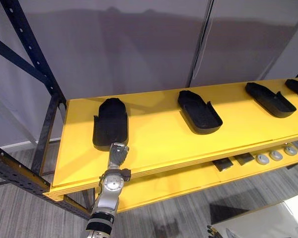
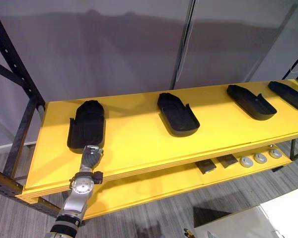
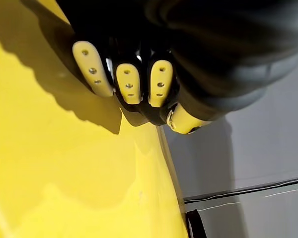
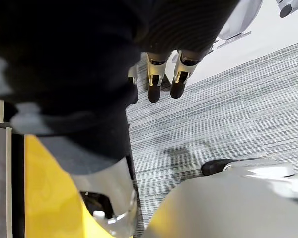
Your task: Walk over and take plastic housings, then place them on the shelf
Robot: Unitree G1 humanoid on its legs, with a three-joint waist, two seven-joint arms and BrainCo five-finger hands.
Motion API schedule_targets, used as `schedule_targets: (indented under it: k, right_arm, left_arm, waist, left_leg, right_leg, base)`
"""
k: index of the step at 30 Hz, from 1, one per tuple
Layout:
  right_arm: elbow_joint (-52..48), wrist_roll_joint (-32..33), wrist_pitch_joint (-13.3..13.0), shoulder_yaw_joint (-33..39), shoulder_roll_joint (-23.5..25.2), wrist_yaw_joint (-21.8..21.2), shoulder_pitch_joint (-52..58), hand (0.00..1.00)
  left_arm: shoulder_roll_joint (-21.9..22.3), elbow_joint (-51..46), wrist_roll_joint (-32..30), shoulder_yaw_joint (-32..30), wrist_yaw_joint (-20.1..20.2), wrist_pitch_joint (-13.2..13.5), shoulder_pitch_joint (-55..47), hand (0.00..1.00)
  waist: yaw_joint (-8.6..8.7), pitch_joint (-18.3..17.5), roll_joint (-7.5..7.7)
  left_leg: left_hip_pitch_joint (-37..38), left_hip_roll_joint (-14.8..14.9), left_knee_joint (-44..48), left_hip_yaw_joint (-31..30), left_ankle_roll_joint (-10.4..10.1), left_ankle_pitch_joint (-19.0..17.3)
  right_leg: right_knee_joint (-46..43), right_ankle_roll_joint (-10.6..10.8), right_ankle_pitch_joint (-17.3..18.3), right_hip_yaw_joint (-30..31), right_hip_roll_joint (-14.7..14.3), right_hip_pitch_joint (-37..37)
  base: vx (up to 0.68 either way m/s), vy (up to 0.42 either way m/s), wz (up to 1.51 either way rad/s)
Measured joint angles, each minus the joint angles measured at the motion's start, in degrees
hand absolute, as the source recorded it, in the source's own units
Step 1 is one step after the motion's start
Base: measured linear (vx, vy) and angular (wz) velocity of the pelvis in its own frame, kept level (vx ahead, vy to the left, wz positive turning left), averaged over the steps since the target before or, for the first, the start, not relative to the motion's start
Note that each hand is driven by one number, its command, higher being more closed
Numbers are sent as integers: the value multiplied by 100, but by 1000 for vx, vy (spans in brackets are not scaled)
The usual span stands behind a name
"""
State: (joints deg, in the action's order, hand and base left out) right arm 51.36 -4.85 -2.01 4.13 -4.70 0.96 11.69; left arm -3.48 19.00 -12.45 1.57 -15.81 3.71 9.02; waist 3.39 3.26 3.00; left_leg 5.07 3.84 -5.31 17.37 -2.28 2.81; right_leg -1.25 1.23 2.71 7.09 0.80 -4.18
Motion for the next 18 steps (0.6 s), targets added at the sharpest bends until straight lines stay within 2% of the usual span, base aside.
schedule_targets:
  k: [6,8,12,14,18]
  right_arm:
    - [36,1,-1,-4,-6,3,-53,0]
    - [36,1,-1,-8,-15,3,-47,0]
    - [13,1,-2,1,-30,17,-14,0]
    - [-30,2,-1,22,-33,37,7,0]
    - [-174,3,-2,32,-11,122,136,0]
  left_arm:
    - [-4,-1778,224,339,34,47,-861,100]
    - [-13,-2901,392,443,39,257,-1265,100]
    - [8,-4331,904,415,37,745,-1825,100]
    - [79,-4791,1214,240,17,988,-2100,100]
    - [218,-5317,1593,-824,-217,1268,-2695,100]
  waist:
    - [-34,86,-2]
    - [-162,87,-6]
    - [-245,105,-43]
    - [-323,125,-81]
    - [-445,136,-107]
  left_leg:
    - [10,-13,6,-159,15,16]
    - [8,17,5,-197,15,25]
    - [-2,19,-1,-383,41,26]
    - [-12,17,-3,-477,61,5]
    - [-130,-6,-2,-783,73,15]
  right_leg:
    - [1,3,1,-134,43,-134]
    - [-30,2,0,-155,37,-139]
    - [-136,2,0,-323,35,-168]
    - [-188,2,1,-383,37,-185]
    - [-235,4,2,-778,63,-195]
  base:
    - [-17,-3,14]
    - [-37,-8,10]
    - [-81,-12,21]
    - [-98,-5,22]
    - [-88,-15,41]
